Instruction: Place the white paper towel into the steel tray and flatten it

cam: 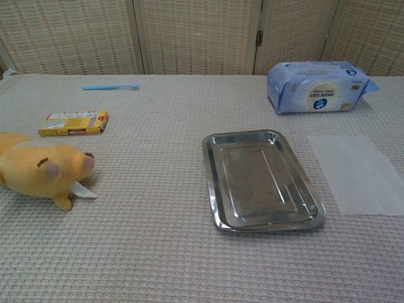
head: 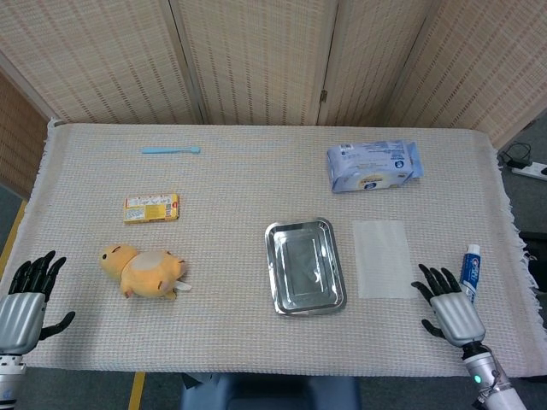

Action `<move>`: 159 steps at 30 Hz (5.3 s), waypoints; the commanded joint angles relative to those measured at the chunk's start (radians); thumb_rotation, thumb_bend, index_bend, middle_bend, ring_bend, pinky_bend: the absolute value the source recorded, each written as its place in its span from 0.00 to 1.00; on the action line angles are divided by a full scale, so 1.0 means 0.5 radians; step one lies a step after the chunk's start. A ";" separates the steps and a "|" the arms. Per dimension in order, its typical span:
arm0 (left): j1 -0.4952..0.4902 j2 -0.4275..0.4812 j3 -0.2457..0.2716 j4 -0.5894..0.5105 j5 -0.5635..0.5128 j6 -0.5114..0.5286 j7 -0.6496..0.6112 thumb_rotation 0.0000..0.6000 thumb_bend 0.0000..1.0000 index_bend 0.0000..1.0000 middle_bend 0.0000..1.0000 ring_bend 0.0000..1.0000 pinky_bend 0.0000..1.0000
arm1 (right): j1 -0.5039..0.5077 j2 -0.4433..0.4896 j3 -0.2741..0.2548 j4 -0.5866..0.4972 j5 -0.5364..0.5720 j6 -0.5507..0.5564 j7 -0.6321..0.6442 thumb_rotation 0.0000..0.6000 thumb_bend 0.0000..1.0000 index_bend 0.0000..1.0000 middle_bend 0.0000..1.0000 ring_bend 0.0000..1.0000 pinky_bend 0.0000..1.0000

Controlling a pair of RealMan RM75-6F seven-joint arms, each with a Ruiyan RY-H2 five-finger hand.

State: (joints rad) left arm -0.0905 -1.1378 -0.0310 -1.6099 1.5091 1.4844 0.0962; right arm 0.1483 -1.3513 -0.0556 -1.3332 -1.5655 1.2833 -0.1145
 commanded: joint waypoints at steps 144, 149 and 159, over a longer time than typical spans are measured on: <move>0.027 0.015 -0.013 0.019 0.069 0.111 -0.037 1.00 0.32 0.02 0.02 0.00 0.00 | 0.827 -0.864 0.753 0.759 0.050 0.610 0.079 1.00 0.53 0.63 0.24 0.25 0.00; 0.027 0.019 -0.019 0.022 0.047 0.100 -0.068 1.00 0.32 0.02 0.02 0.00 0.00 | 0.977 -0.924 0.835 0.811 0.091 0.524 0.118 1.00 0.53 0.63 0.25 0.26 0.00; 0.008 0.039 -0.049 0.071 -0.017 0.051 -0.184 1.00 0.32 0.02 0.02 0.00 0.00 | 1.272 -1.145 0.895 1.057 0.114 0.424 0.220 1.00 0.54 0.63 0.27 0.25 0.00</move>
State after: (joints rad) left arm -0.0860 -1.1200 -0.0539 -1.5759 1.5017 1.5092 0.0072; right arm 0.7709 -1.9054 0.3955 -0.8243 -1.5063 1.5034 -0.0166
